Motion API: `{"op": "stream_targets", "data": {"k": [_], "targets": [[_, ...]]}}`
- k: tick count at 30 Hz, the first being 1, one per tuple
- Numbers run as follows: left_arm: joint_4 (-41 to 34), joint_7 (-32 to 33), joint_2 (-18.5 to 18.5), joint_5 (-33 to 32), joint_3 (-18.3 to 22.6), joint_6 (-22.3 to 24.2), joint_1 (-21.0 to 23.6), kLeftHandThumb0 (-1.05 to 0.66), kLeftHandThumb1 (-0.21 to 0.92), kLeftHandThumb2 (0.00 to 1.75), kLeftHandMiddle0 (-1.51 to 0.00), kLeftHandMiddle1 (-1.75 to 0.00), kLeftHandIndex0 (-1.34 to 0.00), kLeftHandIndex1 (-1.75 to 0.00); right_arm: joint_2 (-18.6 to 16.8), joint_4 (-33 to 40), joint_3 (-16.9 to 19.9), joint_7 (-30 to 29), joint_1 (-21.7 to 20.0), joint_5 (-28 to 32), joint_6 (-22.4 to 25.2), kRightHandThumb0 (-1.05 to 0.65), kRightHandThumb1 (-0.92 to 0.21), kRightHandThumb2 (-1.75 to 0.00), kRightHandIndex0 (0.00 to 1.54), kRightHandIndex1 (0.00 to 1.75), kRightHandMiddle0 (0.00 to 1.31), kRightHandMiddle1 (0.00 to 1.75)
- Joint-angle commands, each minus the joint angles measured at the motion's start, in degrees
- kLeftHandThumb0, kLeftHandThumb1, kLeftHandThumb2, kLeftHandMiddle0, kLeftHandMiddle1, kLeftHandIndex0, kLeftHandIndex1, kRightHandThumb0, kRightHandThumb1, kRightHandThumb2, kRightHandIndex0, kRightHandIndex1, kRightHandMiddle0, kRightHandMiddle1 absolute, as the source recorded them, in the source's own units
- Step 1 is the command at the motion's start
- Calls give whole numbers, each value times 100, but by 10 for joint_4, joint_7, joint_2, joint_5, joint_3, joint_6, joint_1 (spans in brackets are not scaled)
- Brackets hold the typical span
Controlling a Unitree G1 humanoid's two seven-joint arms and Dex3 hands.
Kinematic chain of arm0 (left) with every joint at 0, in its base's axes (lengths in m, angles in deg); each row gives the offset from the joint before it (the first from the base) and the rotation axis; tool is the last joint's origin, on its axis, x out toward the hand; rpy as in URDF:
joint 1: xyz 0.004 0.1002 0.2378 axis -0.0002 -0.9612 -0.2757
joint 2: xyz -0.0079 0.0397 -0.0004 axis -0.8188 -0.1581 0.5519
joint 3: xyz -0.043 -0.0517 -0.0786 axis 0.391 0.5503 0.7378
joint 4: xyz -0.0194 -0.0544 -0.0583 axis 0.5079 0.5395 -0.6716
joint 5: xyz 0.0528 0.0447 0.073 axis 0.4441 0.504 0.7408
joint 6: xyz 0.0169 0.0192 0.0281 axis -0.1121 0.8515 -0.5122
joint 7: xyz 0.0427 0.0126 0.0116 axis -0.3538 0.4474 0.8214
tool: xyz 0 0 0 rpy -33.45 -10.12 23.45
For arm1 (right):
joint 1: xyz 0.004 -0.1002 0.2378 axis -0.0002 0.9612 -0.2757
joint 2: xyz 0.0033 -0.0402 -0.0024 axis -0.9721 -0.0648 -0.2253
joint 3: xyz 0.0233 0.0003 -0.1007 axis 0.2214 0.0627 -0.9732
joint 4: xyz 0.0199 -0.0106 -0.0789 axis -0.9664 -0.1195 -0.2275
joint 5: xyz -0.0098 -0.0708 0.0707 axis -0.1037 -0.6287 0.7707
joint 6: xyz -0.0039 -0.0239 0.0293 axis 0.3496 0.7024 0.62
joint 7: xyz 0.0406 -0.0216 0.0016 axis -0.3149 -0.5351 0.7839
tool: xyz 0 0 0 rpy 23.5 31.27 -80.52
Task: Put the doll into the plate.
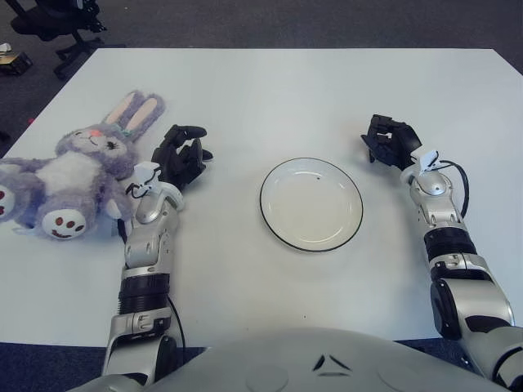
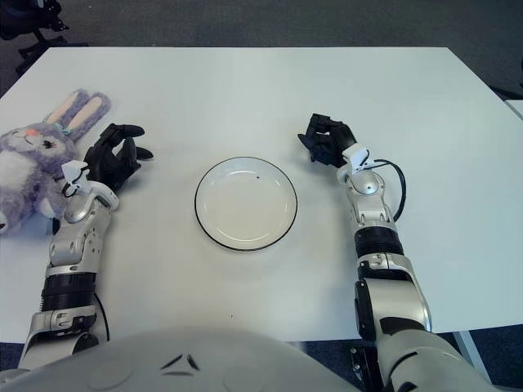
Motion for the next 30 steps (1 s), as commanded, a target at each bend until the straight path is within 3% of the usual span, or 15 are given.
{"op": "stream_targets", "data": {"k": [1,30], "targets": [[1,-5,-4,-1,2,-1,-3,-1,70,73,-41,-175,-36,-140,4,3,-1,0,8,-2,5,-33,-92,-37,97,175,75,175],[4,-2,0,-2,0,1,-1,-1,71,73,-41,-175,-36,-140,5,-8,-1,2,4,-2,2,-33,-92,-37,97,175,75,175]]}}
